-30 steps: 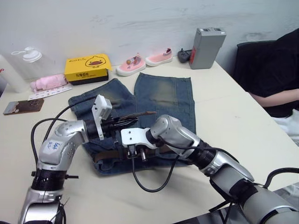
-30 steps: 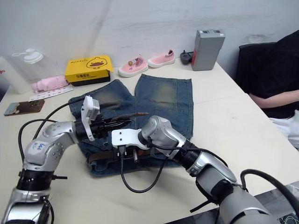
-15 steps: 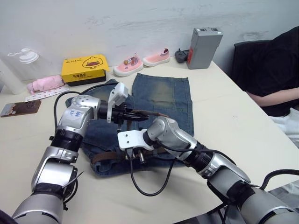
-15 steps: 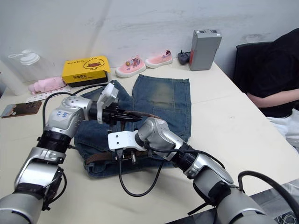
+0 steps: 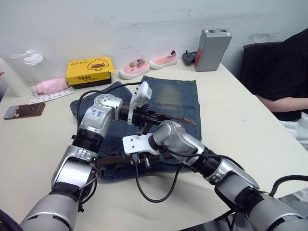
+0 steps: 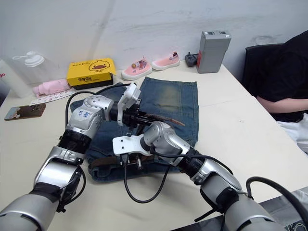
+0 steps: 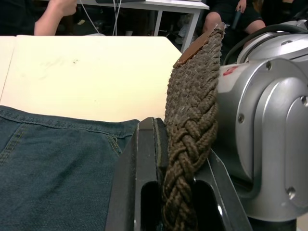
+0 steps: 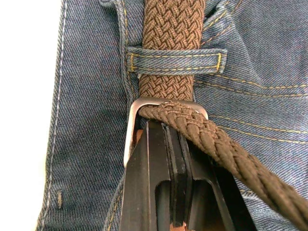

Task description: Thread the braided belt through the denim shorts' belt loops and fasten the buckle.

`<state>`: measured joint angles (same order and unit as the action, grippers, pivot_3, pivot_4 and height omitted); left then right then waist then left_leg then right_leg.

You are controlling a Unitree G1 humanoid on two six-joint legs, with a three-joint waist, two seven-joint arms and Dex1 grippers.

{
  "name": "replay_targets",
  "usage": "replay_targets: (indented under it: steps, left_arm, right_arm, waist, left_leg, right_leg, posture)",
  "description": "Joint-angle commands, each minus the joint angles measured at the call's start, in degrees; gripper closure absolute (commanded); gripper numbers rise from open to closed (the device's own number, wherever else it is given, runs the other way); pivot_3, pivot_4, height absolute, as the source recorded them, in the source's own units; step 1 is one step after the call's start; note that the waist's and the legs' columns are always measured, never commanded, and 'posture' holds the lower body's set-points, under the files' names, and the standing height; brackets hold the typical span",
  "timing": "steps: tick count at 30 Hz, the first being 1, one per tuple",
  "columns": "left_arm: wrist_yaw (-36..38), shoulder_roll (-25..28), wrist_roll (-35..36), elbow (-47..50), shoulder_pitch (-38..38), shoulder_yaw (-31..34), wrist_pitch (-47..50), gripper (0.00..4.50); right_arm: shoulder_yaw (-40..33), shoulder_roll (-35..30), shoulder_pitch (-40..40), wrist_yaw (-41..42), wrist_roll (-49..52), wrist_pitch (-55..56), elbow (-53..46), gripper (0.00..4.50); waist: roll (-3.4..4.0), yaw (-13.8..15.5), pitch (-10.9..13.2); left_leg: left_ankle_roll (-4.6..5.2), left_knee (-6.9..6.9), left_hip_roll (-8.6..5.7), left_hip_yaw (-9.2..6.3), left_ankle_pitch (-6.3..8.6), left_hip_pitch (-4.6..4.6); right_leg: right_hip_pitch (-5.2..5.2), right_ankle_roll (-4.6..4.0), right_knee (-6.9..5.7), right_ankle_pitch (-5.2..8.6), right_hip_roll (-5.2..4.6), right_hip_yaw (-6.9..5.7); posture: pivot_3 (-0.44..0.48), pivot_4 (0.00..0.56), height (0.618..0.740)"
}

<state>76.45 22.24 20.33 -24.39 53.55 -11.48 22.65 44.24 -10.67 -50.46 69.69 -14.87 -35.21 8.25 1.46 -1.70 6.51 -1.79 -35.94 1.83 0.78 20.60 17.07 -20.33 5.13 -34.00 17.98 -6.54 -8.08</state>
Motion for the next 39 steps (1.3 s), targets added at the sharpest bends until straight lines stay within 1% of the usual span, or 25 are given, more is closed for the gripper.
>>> replay_targets:
  steps: [1,2,5,8,11,14,16,20,21,22,24,25,26,27,30,33,39]
  left_arm:
    - [-4.7,7.5,-0.6,6.2,-2.9,8.8,-5.0,4.50]
    - [-5.6,9.0,-1.5,6.3,-4.3,9.4,-6.1,4.50]
    - [-9.0,14.3,-4.2,8.8,-11.6,12.2,-11.5,4.50]
    - [-10.3,17.6,-6.4,13.3,-18.0,12.5,-15.5,4.50]
    - [-12.6,18.2,-4.8,20.1,-24.0,14.0,-12.8,4.50]
    - [-15.3,18.0,-4.4,25.2,-28.6,14.9,-10.6,4.50]
    - [-16.1,18.6,-5.4,27.2,-31.4,14.7,-11.3,4.50]
    - [-17.2,19.3,-4.9,28.9,-33.9,15.7,-10.2,4.50]
    - [-17.6,19.4,-4.7,29.2,-34.4,16.0,-9.8,4.50]
    - [-17.9,19.5,-4.5,29.5,-34.8,16.1,-9.6,4.50]
    - [-18.6,19.5,-3.8,30.1,-35.3,16.5,-8.7,4.50]
    - [-18.7,19.6,-3.6,30.2,-35.4,16.7,-8.4,4.50]
    - [-18.8,19.6,-3.4,30.3,-35.5,16.8,-8.2,4.50]
    - [-19.0,19.6,-3.1,30.4,-35.4,16.8,-7.9,4.50]
    - [-19.2,19.4,-2.5,30.7,-35.0,16.8,-6.9,4.50]
    - [-19.2,19.5,-1.7,30.7,-34.2,16.9,-6.0,4.50]
    - [-19.3,19.5,-0.8,30.1,-32.6,17.0,-4.7,4.50]
  right_arm:
    - [7.6,-1.2,9.6,0.0,-1.5,-3.1,6.6,4.45]
    - [6.8,-1.4,9.8,-0.8,-1.4,-2.8,6.2,4.45]
    - [0.6,-1.3,11.0,-4.4,0.2,-3.6,2.8,4.45]
    - [-3.8,-1.1,12.0,-7.1,1.1,-4.7,0.0,4.45]
    - [-8.4,-0.7,12.7,-10.1,2.7,-5.7,-3.7,4.45]
    - [-12.5,-0.9,14.0,-11.6,5.2,-8.0,-10.7,4.45]
    - [-14.4,-1.9,15.1,-12.1,6.7,-10.9,-16.5,4.45]
    - [-17.5,-2.4,16.4,-13.9,8.9,-16.0,-26.0,4.45]
    - [-18.5,-2.3,17.0,-14.8,9.5,-17.3,-28.5,3.98]
    - [-19.3,-2.4,17.6,-15.5,10.3,-18.7,-31.1,3.81]
    - [-21.2,-2.6,19.4,-17.3,11.1,-20.4,-37.1,3.10]
    - [-21.3,-3.6,20.5,-18.0,10.8,-19.9,-39.7,2.65]
    - [-21.2,-4.4,21.2,-18.6,10.7,-19.6,-41.3,2.34]
    - [-20.1,-6.3,22.6,-19.2,9.9,-18.4,-42.8,1.91]
    - [-17.7,-10.3,26.3,-21.7,9.0,-15.7,-45.2,1.91]
    - [-15.2,-13.1,28.7,-25.4,6.2,-12.2,-44.2,1.91]
    - [-11.5,-14.3,30.4,-30.9,1.6,-8.4,-41.4,1.91]
  waist:
    - [0.03,-0.1,0.0]
    - [0.08,-0.4,0.0]
    - [0.04,-0.3,0.0]
    - [-0.08,0.0,0.1]
    - [-0.24,0.2,0.2]
    - [-0.20,0.2,0.7]
    - [-0.18,0.3,0.8]
    - [-0.22,0.7,1.2]
    - [-0.27,0.9,1.2]
    - [-0.26,1.0,1.3]
    - [-0.26,1.2,1.3]
    - [-0.26,1.3,1.3]
    - [-0.27,1.6,1.3]
    - [-0.25,1.6,1.3]
    - [-0.32,1.7,1.4]
    - [-0.31,1.6,1.5]
    - [-0.30,1.6,1.5]
  left_leg:
    - [0.00,0.00,0.00,0.00,0.01,-0.01]
    - [-0.01,0.01,0.01,0.00,0.01,-0.02]
    - [-0.03,0.12,0.01,-0.04,0.02,-0.05]
    - [-0.10,0.08,0.06,-0.23,0.09,-0.05]
    - [-0.14,0.03,0.13,-0.36,0.18,0.00]
    - [-0.09,0.02,0.15,-0.41,0.23,0.04]
    - [-0.08,0.02,0.13,-0.42,0.24,0.08]
    - [0.00,0.03,0.07,-0.44,0.28,0.16]
    - [0.04,0.01,0.03,-0.47,0.30,0.31]
    - [0.10,-0.03,0.01,-0.46,0.33,0.35]
    - [0.17,-0.02,-0.03,-0.46,0.37,0.37]
    - [0.19,-0.03,-0.03,-0.46,0.38,0.37]
    - [0.20,-0.03,-0.05,-0.43,0.39,0.37]
    - [0.20,-0.02,-0.04,-0.44,0.39,0.40]
    - [0.21,-0.03,-0.09,-0.44,0.42,0.38]
    - [0.23,-0.03,-0.09,-0.33,0.43,0.34]
    - [0.21,0.00,-0.11,-0.26,0.41,0.33]
  right_leg:
    - [0.00,0.00,0.00,0.00,0.01,0.19]
    - [-0.02,0.00,0.00,0.00,0.03,0.32]
    - [-0.11,0.00,0.03,0.00,0.05,0.42]
    - [-0.17,-0.01,0.02,0.00,-0.03,0.40]
    - [-0.26,-0.02,-0.01,-0.03,-0.07,0.36]
    - [-0.24,0.01,0.00,-0.05,-0.16,0.36]
    - [-0.26,0.03,0.03,-0.06,-0.16,0.34]
    - [-0.32,0.04,0.13,-0.07,-0.17,0.33]
    - [-0.40,0.08,0.19,-0.09,-0.17,0.32]
    - [-0.42,0.11,0.23,-0.10,-0.17,0.31]
    - [-0.42,0.16,0.28,-0.13,-0.20,0.32]
    - [-0.42,0.16,0.29,-0.14,-0.20,0.32]
    - [-0.40,0.21,0.35,-0.16,-0.19,0.33]
    - [-0.40,0.24,0.41,-0.18,-0.19,0.32]
    - [-0.32,0.32,0.50,-0.22,-0.21,0.31]
    - [-0.32,0.37,0.51,-0.25,-0.20,0.33]
    - [-0.36,0.37,0.52,-0.25,-0.10,0.31]
  posture:
    - [0.000,0.150,0.706]
    - [0.000,0.150,0.706]
    - [0.000,0.150,0.706]
    - [0.000,0.150,0.706]
    - [0.000,0.150,0.706]
    - [0.000,0.150,0.706]
    - [0.000,0.150,0.706]
    - [0.000,0.150,0.706]
    - [0.000,0.150,0.706]
    - [0.000,0.150,0.706]
    - [0.000,0.150,0.706]
    - [0.000,0.150,0.706]
    - [0.000,0.150,0.706]
    - [0.000,0.150,0.706]
    - [0.000,0.150,0.706]
    - [0.000,0.150,0.706]
    - [0.000,0.150,0.706]
